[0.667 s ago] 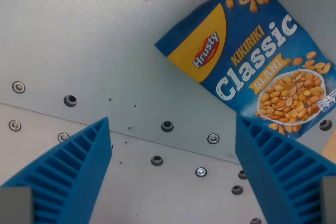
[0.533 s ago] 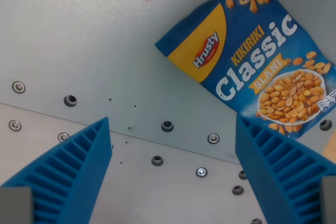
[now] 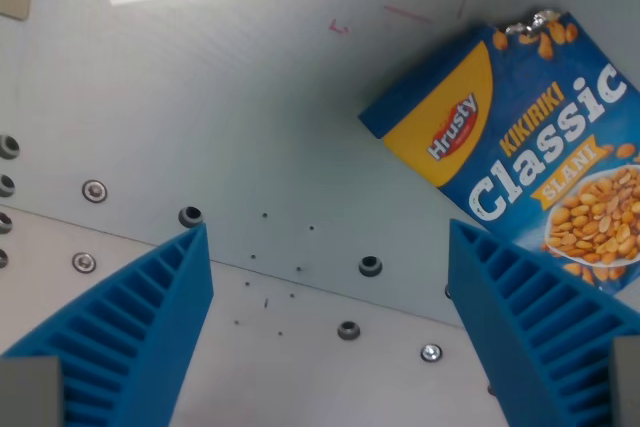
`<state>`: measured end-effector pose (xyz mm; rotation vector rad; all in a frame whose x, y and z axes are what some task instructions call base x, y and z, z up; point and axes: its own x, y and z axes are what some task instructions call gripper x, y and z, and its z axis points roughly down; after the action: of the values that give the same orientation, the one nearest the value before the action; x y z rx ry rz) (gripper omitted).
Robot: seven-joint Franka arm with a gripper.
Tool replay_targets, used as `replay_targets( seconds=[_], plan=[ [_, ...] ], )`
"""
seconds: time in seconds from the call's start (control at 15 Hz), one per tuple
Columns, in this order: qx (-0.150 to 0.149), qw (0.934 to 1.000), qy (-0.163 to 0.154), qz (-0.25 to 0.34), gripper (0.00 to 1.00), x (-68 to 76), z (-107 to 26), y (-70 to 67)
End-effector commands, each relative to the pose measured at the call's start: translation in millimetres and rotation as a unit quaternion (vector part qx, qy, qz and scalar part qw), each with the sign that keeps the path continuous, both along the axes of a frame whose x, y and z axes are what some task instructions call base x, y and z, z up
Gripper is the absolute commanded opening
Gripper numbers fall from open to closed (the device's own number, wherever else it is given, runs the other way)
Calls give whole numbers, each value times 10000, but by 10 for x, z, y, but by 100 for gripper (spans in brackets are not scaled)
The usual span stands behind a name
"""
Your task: Move in base positive y
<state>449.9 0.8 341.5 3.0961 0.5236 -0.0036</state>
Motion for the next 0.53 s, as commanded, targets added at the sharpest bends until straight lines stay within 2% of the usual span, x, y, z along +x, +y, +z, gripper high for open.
replay_targets(
  seconds=[0.07, 0.53],
  plan=[
    [3, 10000, 12, -60, 100, 93, 25, 138],
    [3, 10000, 12, -60, 100, 202, 26, 544]
  ],
)
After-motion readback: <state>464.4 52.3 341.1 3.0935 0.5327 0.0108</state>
